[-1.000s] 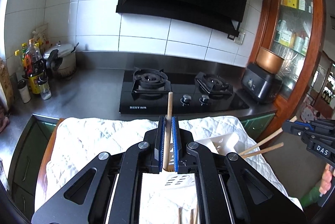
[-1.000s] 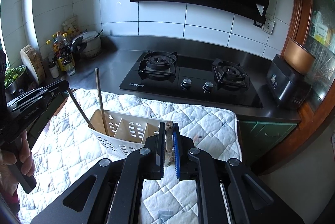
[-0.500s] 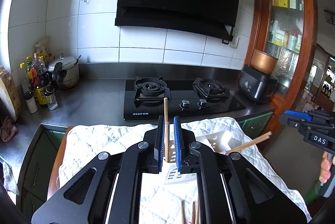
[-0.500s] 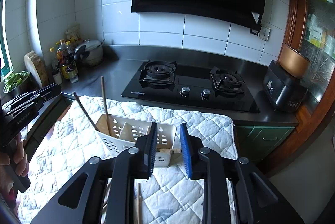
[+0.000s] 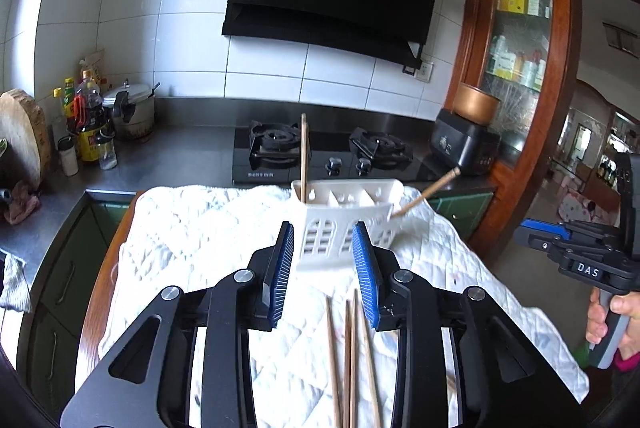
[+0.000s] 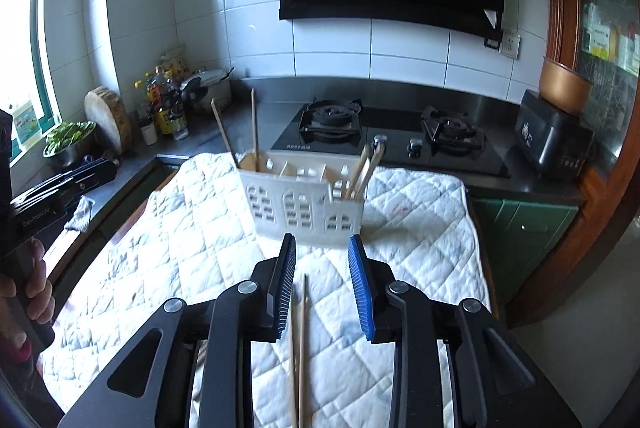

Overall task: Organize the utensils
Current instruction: 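Move the right tool onto the next chopstick and close while the left tool approaches another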

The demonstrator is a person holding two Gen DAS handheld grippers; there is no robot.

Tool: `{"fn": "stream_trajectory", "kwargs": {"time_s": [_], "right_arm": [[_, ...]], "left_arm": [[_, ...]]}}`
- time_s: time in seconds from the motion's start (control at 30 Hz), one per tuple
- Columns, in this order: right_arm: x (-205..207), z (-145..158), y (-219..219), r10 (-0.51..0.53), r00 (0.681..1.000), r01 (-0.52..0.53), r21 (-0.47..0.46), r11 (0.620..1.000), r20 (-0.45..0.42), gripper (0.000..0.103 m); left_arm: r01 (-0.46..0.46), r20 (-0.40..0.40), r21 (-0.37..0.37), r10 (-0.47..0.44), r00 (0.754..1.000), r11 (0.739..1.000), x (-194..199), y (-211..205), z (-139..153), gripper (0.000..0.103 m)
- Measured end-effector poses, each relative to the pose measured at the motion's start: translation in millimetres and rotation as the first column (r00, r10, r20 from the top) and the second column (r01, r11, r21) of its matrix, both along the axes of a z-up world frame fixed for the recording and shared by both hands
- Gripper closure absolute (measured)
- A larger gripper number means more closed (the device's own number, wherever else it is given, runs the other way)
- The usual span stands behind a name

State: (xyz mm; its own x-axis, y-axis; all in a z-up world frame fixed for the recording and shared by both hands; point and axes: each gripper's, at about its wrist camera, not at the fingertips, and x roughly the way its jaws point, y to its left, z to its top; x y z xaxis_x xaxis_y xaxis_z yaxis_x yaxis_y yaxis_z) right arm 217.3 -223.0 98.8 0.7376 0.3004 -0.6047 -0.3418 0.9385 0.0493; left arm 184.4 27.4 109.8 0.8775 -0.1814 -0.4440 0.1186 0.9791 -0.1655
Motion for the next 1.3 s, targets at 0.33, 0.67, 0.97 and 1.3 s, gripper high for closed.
{"fn": "stream_trajectory", "kwargs": {"time_s": [0.33,0.67,0.97,1.3], "right_arm": [[-54.2,-79.3,5.1,0.001,0.998,-0.003,-0.027,1.0,-0.06,0.076],[-63.3,-146.0,11.9,0.013,0.987,-0.023,-0.064,0.998,-0.163,0.085],[-46.0,-173.3,13.5,0.011,0.974,-0.027,-0.068,0.997,-0.225,0.091],[-37.3,-185.6,16.2,0.013,0.968,-0.032,-0.072,0.997,-0.25,0.092]], "left_arm": [[-0.009,-0.069,0.03,0.011,0.998,0.999,-55.8,1.3,-60.8,0.072],[-0.014,-0.166,-0.02,0.011,0.986,1.0,-83.5,3.9,-114.0,0.072],[-0.035,-0.231,-0.061,0.02,0.973,0.998,-95.2,8.3,-144.7,0.072],[-0.041,-0.274,-0.079,0.018,0.962,0.996,-95.8,8.7,-162.9,0.072]]}}
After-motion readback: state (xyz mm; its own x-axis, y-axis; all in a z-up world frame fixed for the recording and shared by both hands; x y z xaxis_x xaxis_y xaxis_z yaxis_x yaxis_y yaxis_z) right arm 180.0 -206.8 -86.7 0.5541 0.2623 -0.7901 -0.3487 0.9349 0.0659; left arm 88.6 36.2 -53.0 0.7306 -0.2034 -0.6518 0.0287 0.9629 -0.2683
